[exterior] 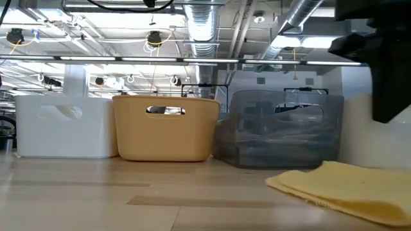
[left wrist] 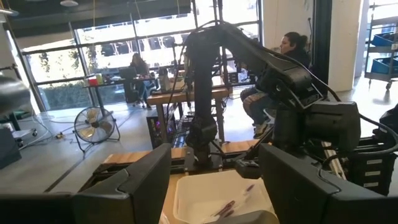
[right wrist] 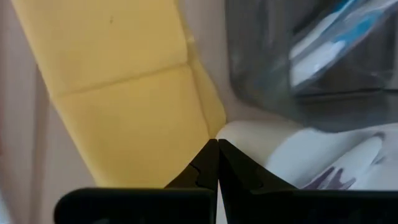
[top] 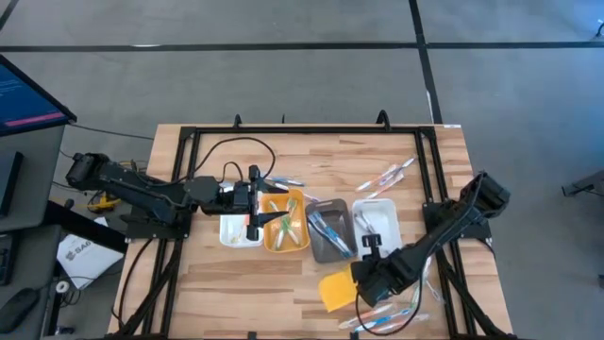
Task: Pick & Place Toothbrushes
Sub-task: Adjust the right white bin, then put the orange toothbrush into the left white bin
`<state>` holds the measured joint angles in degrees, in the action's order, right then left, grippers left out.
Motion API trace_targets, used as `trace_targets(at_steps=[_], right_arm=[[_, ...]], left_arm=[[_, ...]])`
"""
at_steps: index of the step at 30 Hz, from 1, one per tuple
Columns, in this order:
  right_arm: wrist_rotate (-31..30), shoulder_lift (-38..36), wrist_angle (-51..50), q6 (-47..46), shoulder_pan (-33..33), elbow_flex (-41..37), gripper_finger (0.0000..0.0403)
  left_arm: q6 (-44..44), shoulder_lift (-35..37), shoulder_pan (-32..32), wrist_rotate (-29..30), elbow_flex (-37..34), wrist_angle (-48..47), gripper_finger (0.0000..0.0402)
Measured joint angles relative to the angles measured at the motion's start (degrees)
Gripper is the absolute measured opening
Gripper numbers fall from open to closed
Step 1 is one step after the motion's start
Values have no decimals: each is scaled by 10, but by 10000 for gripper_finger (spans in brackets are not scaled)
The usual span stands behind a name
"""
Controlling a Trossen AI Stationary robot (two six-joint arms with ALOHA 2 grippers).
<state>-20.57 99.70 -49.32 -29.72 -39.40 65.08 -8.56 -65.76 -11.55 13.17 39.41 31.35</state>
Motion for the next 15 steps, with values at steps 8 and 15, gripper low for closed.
trace_targets(at_steps=[8, 15], right_arm=[[57, 0, 1, -3, -12, 9, 0], [85, -1, 80, -13, -86, 30, 0]], left_arm=[[0, 0, 0, 0, 0, 0, 236], [19, 0, 0, 0, 0, -5, 236]])
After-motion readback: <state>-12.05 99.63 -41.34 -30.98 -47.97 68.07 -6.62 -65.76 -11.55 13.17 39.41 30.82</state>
